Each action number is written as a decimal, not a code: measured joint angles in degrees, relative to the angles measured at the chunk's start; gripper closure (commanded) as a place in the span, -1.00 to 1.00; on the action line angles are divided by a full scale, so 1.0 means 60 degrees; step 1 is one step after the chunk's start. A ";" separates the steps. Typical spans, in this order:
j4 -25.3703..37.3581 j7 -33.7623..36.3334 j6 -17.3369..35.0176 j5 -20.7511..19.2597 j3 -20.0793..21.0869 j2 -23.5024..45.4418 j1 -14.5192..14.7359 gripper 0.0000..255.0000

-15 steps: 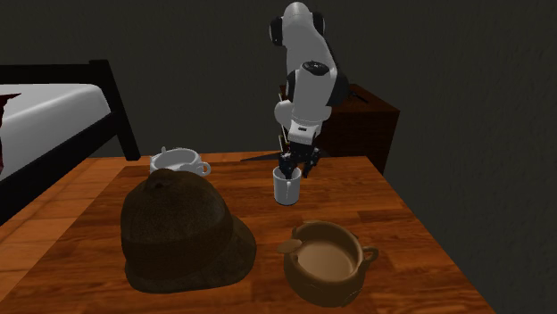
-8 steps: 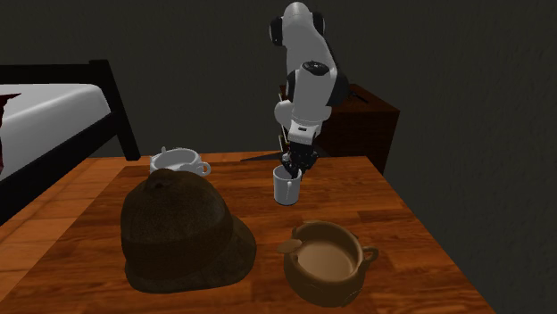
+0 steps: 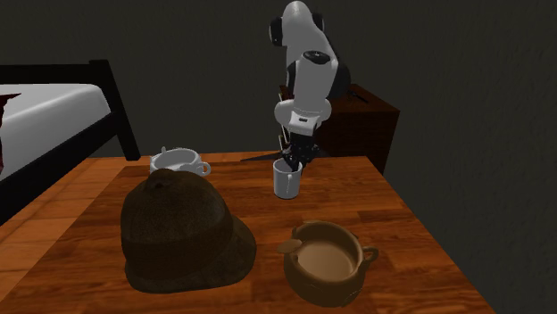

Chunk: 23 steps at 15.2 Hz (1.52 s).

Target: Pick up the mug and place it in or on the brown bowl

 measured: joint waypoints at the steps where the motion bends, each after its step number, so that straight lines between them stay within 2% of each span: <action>1: 0.0117 -0.0019 -0.0179 0.0019 0.0020 -0.0066 0.0004 1.00; 23: 0.2605 -0.0303 -0.3115 0.0323 0.0364 -0.0521 0.0102 1.00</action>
